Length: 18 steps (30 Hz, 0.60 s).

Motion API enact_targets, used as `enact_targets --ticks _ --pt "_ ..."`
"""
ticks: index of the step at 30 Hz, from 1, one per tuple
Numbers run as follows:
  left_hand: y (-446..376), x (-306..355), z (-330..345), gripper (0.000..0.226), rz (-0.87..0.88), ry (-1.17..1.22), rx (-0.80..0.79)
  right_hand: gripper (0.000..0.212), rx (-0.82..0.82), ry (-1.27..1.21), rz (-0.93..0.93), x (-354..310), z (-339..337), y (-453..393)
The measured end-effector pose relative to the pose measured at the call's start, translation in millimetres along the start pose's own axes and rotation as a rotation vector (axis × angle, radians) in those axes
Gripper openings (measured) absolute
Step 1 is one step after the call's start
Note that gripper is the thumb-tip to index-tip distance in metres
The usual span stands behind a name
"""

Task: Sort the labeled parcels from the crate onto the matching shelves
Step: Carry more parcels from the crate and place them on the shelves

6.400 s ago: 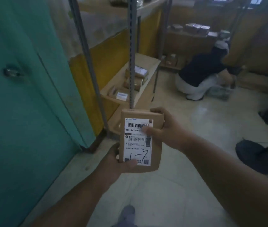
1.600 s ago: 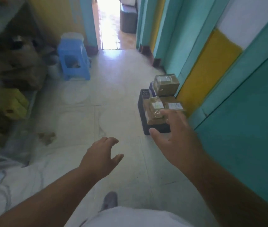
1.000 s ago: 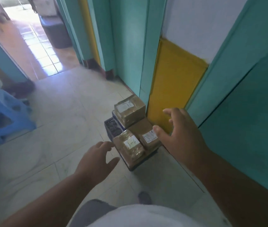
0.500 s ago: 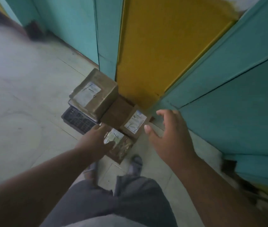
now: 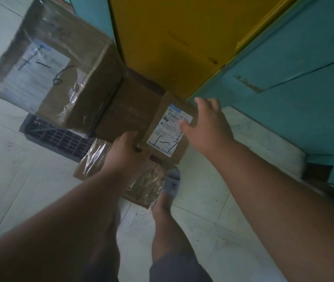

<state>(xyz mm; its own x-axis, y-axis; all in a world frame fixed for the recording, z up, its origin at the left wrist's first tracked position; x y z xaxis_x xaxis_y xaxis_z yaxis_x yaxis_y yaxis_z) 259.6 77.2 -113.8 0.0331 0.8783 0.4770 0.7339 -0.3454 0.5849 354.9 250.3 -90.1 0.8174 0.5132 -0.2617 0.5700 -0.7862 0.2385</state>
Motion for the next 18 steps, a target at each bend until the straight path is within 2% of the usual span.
enact_targets --ticks 3,4,7,9,12,14,18 --pt "-10 -1 11 0.058 -0.047 0.003 -0.007 0.080 -0.115 0.088 0.070 15 24 -24" --pt "-13 0 14 0.053 -0.062 0.016 -0.017 0.079 -0.142 0.078 0.088 19 30 -29" --pt "-14 4 20 0.012 -0.080 0.039 -0.053 0.077 -0.143 -0.031 0.139 28 35 -31" --pt "-11 8 18 0.011 -0.066 0.075 -0.066 0.070 -0.091 -0.087 0.141 30 28 -27" --pt "8 17 2 0.008 -0.039 0.122 -0.041 0.065 -0.009 -0.150 0.127 28 -3 -16" --pt "30 28 -20 0.016 -0.027 0.168 -0.018 0.065 0.047 -0.196 0.118 20 -37 -3" --pt "82 54 -81 0.024 -0.113 0.309 -0.039 0.066 0.109 -0.256 0.105 -9 -122 33"
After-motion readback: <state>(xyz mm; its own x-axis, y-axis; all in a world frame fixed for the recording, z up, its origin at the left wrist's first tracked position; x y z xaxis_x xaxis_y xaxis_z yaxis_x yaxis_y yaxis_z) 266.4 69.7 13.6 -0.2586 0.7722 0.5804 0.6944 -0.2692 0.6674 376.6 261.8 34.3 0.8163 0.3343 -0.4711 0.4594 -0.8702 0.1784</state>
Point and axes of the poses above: each hand's wrist, its own y-axis away from the middle knuckle, its own z-axis out of the palm, x = y × z, the point moved 2 cm from there along -y, towards the middle knuckle, and after that the axes turned 12 degrees about x, right-handed, at the moved point
